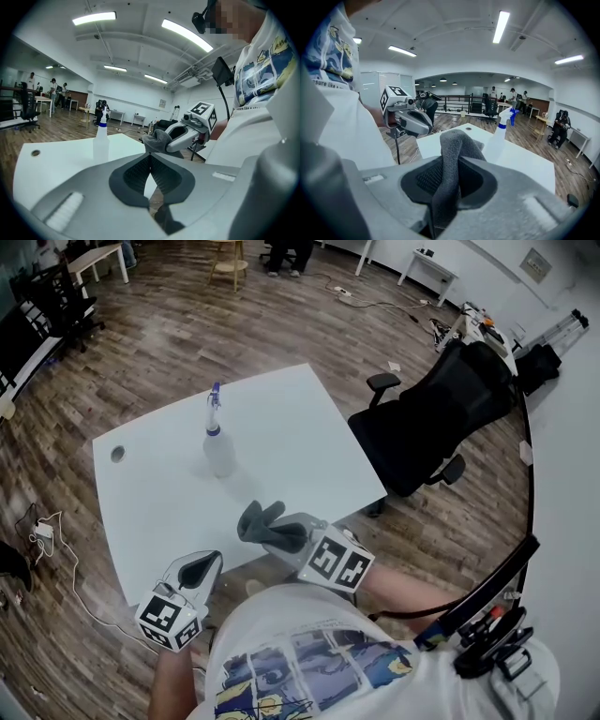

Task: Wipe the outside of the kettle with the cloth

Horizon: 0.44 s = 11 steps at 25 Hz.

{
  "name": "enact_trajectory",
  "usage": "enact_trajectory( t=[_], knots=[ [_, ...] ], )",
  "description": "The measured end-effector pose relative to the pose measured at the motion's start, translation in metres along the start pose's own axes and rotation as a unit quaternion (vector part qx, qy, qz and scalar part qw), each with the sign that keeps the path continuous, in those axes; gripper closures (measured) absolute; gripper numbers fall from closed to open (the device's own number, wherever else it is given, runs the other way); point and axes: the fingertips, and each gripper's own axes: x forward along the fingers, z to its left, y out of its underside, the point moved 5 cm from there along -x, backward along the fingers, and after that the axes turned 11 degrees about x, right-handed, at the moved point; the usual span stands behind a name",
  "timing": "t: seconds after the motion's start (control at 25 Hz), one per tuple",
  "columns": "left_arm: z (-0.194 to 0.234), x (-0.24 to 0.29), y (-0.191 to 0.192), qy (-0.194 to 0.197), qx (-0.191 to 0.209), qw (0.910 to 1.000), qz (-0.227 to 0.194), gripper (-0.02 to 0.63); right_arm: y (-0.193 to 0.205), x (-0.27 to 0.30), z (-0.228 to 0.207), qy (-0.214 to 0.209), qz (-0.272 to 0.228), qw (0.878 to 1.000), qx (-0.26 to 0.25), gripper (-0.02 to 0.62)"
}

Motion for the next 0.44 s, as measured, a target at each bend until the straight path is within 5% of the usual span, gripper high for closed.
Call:
enact_trajectory(
  t=[0.44],
  knots=[
    [-0.011,-0.003,0.005,0.004,0.002,1.0000,0.006,0.604,0.006,0.000,0.008,-0.002,0.000,1.000,0.003,0.522]
  ],
)
